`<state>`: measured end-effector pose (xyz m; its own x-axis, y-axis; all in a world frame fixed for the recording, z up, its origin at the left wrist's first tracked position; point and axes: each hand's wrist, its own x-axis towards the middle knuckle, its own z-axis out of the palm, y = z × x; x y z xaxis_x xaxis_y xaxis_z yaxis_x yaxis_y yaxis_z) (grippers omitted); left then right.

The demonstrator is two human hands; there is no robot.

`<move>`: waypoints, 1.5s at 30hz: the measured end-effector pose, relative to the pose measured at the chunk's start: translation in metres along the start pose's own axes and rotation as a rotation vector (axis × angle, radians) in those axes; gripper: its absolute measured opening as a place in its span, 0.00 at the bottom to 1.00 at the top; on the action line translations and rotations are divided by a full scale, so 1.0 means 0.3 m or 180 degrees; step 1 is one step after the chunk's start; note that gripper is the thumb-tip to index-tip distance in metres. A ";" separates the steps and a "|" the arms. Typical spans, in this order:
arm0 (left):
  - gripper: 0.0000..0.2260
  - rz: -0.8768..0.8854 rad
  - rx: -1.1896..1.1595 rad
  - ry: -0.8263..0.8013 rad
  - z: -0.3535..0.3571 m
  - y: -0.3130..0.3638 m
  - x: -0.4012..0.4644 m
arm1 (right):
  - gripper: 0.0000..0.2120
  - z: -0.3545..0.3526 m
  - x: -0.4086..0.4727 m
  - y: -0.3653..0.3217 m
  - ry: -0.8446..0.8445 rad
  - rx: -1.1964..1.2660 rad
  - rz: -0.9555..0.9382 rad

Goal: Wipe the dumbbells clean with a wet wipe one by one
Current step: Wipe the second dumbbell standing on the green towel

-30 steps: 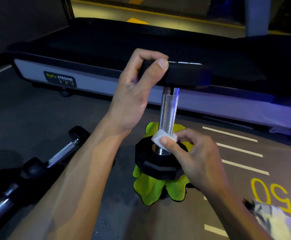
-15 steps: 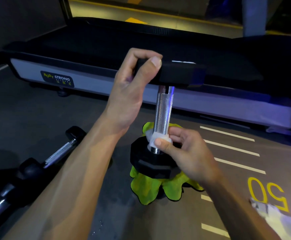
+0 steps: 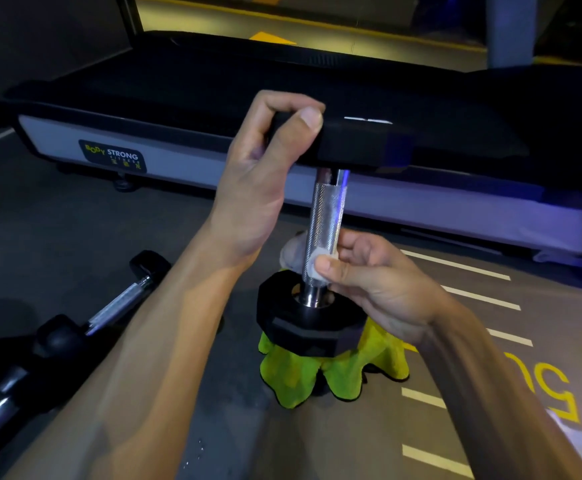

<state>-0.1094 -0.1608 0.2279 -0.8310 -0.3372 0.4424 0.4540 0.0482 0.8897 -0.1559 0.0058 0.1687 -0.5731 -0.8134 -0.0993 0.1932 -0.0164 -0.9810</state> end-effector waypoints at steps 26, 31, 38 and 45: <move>0.05 0.0127 0.0063 -0.0093 0.003 0.005 -0.025 | 0.27 0.135 -0.042 0.009 0.1329 -0.1184 -0.0120; 0.04 0.0134 0.0018 -0.0068 0.006 0.000 -0.018 | 0.20 0.203 -0.071 0.026 0.1707 0.0004 -0.0084; 0.04 0.0098 0.0031 0.0014 0.000 -0.003 -0.012 | 0.07 0.278 -0.068 0.024 0.1852 -0.0126 -0.0842; 0.04 0.0065 0.0078 0.0105 -0.007 -0.004 -0.015 | 0.17 0.166 0.015 -0.031 0.1871 0.0308 -0.0348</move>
<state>-0.1055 -0.1614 0.2245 -0.8104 -0.3668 0.4569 0.4625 0.0782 0.8832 -0.1207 -0.0266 0.1856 -0.9324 -0.3470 -0.1010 0.1640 -0.1570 -0.9739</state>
